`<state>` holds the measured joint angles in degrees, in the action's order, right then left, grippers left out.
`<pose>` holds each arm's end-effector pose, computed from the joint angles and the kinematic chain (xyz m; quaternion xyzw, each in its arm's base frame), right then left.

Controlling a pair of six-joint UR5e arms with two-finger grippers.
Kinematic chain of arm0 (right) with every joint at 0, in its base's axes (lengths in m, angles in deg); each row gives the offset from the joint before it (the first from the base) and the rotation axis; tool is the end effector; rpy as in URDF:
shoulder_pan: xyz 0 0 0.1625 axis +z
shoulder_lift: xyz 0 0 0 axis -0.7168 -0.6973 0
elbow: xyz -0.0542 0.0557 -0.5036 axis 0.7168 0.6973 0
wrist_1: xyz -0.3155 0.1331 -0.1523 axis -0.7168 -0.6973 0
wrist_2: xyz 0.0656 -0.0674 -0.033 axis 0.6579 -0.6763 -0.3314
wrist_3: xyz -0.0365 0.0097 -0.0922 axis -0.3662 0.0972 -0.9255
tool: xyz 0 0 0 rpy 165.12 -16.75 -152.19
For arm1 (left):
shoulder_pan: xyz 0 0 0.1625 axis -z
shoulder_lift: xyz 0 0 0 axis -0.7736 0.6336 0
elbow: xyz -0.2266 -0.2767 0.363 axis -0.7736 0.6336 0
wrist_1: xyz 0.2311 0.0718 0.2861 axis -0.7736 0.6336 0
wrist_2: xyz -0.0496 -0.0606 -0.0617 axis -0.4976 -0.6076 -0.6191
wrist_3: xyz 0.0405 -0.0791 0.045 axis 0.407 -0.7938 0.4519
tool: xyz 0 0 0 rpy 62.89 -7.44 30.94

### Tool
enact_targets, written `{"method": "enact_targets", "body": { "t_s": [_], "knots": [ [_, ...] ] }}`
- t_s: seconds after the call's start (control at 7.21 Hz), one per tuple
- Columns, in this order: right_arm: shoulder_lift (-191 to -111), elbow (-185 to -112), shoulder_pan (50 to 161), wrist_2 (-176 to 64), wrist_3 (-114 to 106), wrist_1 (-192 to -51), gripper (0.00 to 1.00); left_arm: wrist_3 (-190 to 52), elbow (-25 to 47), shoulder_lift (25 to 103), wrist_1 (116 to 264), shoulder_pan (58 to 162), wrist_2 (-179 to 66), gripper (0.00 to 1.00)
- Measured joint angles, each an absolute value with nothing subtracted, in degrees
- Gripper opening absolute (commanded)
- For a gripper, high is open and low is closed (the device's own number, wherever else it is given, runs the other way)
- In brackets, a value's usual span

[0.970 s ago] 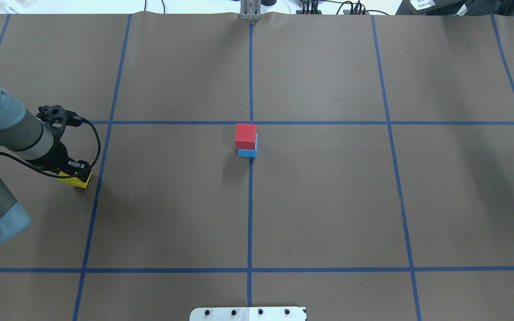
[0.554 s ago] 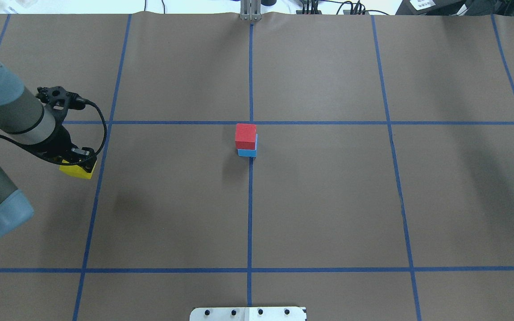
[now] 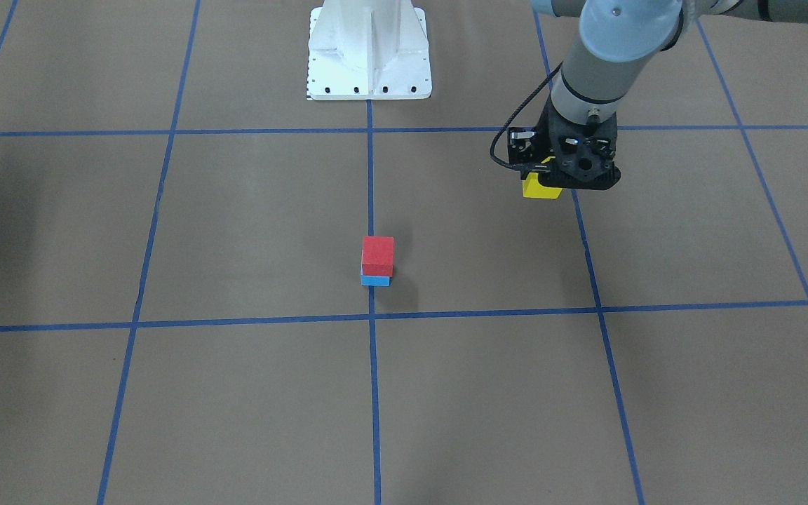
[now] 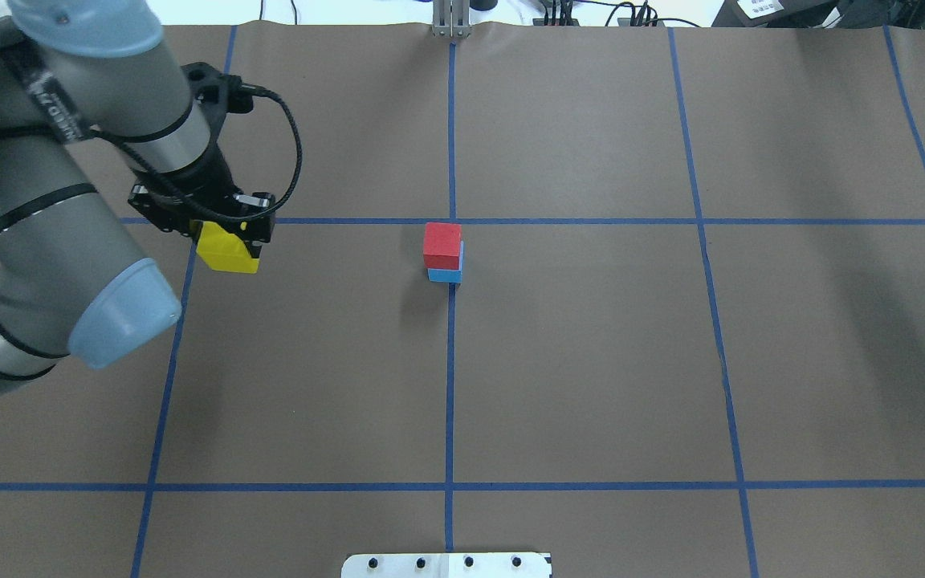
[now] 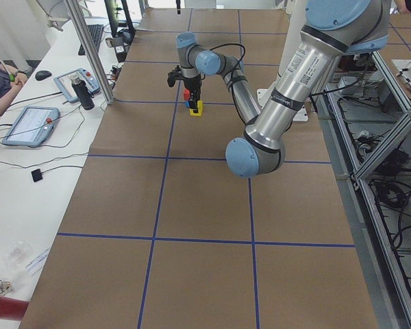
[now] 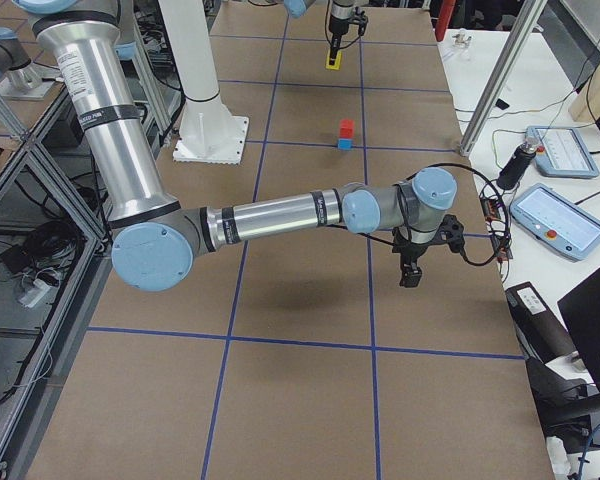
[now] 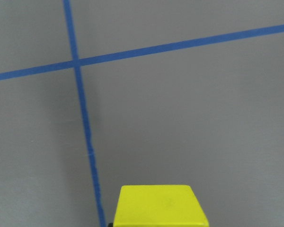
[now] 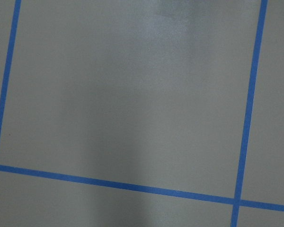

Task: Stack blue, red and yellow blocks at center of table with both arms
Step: 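Carry the yellow block with the left gripper onto the red block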

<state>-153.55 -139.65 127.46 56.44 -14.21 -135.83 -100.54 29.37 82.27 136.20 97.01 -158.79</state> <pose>-0.0262 -0.6113 0.6259 0.0384 -0.3907 -0.0527 0.9182 0.3790 -0.5102 0.2953 -0.0245 0.3709 0.0540 0.9268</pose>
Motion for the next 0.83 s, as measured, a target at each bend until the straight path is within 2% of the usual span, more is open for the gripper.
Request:
{"method": "enact_targets", "body": {
  "t_s": [0.42,0.55,0.83],
  "knots": [
    [-154.36,-139.44,127.73,56.70,-16.04,-135.76,0.99,-111.01,13.29,99.90,137.98,93.41,-159.31,0.00],
    [-154.58,-139.29,127.74,56.63,-16.16,-135.76,0.99,-112.60,7.90,103.64,140.40,91.89,-159.13,0.00],
    [-154.83,-139.04,127.75,56.48,-16.22,-135.76,0.99,-114.14,-0.19,106.22,147.68,90.55,-158.92,0.00]
  ]
}}
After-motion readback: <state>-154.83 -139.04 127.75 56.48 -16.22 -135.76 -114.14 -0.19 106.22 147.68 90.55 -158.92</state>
